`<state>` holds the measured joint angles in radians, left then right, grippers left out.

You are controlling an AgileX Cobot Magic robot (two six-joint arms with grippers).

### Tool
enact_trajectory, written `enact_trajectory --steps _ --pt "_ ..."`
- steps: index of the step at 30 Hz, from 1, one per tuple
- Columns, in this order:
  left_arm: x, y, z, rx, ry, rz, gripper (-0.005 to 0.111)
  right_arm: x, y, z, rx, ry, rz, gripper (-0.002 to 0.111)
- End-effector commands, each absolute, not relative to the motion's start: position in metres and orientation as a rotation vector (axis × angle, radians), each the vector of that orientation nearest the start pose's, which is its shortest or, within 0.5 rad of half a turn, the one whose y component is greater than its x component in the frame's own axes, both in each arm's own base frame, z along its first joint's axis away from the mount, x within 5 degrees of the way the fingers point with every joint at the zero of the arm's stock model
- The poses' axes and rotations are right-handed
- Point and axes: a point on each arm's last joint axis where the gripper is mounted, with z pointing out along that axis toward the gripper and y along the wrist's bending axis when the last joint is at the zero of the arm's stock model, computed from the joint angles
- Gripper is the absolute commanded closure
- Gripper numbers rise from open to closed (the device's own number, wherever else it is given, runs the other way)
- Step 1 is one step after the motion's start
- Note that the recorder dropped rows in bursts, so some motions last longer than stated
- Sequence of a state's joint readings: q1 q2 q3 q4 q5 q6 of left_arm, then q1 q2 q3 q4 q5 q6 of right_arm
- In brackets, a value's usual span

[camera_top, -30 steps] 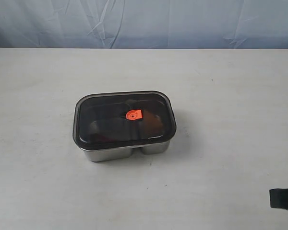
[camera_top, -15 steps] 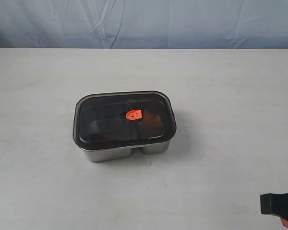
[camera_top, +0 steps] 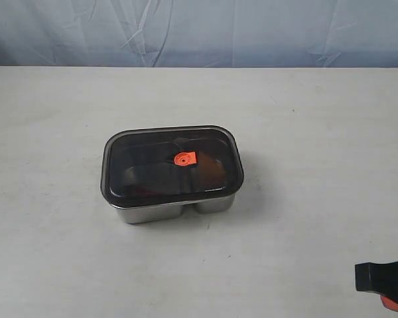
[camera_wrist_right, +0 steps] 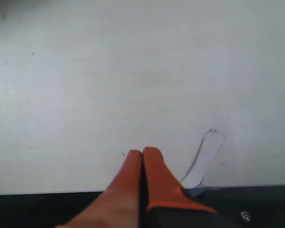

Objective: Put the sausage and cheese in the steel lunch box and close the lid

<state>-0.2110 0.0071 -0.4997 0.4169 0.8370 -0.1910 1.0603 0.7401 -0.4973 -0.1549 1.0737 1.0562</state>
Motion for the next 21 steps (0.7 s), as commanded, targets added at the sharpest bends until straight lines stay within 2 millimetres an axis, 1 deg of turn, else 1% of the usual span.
enact_trajectory --steps 1,3,4,5,7,9,13,17,21 --pt "0.018 0.005 0.322 0.077 1.296 0.034 0.107 0.06 0.081 0.24 -0.076 2.812 0.342 0.108" --pt "0.022 -0.001 0.318 0.058 1.188 -0.03 0.107 0.06 0.081 0.24 -0.076 2.812 0.342 0.108" --pt "0.026 -0.002 0.31 0.041 1.186 -0.05 0.107 0.06 0.081 0.24 -0.076 2.812 0.342 0.108" --pt "0.03 -0.002 0.302 0.028 1.204 -0.059 0.107 0.06 0.081 0.24 -0.076 2.812 0.342 0.108" --pt "0.039 -0.002 0.279 0.001 1.286 -0.079 0.107 0.06 0.081 0.24 -0.076 2.812 0.342 0.108" --pt "0.046 -0.002 0.259 -0.018 1.346 -0.094 0.107 0.06 0.081 0.24 -0.076 2.812 0.342 0.108" --pt "0.053 -0.002 0.229 -0.043 1.476 -0.105 0.107 0.06 0.081 0.24 -0.076 2.812 0.342 0.108" --pt "0.055 -0.001 0.214 -0.053 1.576 -0.092 0.107 0.06 0.081 0.24 -0.076 2.812 0.342 0.108" --pt "0.055 0.0 0.211 -0.056 1.602 -0.088 0.107 0.06 0.081 0.24 -0.076 2.812 0.342 0.108"
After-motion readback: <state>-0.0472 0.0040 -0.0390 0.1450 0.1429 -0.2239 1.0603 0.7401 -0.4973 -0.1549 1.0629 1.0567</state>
